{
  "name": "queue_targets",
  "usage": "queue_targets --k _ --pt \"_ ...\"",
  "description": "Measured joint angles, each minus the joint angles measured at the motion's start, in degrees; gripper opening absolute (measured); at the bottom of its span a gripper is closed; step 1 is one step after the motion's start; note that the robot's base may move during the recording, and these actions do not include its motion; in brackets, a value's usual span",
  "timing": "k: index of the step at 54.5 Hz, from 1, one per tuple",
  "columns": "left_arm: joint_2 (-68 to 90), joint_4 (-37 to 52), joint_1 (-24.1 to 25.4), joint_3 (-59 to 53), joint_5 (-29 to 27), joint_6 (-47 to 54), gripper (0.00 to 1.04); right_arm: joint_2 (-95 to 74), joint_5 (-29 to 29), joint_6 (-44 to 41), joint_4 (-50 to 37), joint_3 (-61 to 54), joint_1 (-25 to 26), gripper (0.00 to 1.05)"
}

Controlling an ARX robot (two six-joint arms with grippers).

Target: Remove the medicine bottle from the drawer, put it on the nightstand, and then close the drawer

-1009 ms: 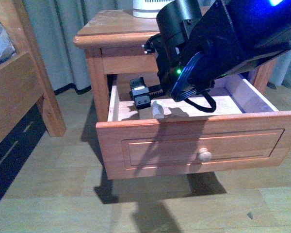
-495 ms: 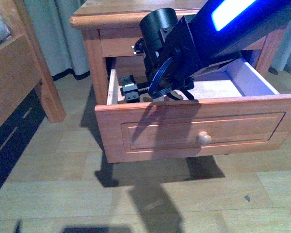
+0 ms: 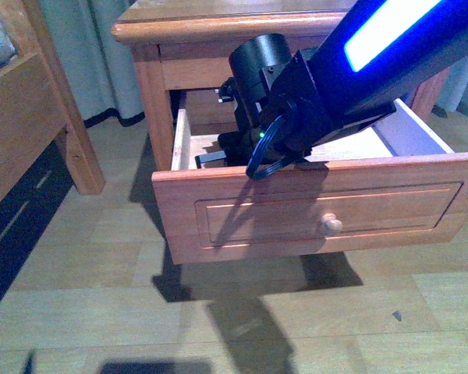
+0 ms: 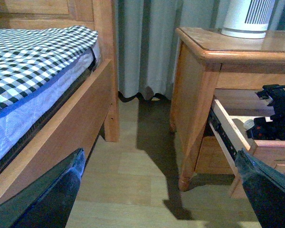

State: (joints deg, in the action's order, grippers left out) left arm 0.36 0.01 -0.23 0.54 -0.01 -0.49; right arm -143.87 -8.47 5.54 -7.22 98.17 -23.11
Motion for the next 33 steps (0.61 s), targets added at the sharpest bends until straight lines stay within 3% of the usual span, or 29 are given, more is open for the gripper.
queue_targets --k 22,33 --pt "0.0 0.0 0.0 0.0 0.0 0.0 0.98 14.0 6.1 0.4 -6.6 -14.6 1.7 0.30" --pt "0.0 0.0 0.0 0.0 0.0 0.0 0.98 25.2 10.8 1.1 -1.6 -17.8 2.3 0.30"
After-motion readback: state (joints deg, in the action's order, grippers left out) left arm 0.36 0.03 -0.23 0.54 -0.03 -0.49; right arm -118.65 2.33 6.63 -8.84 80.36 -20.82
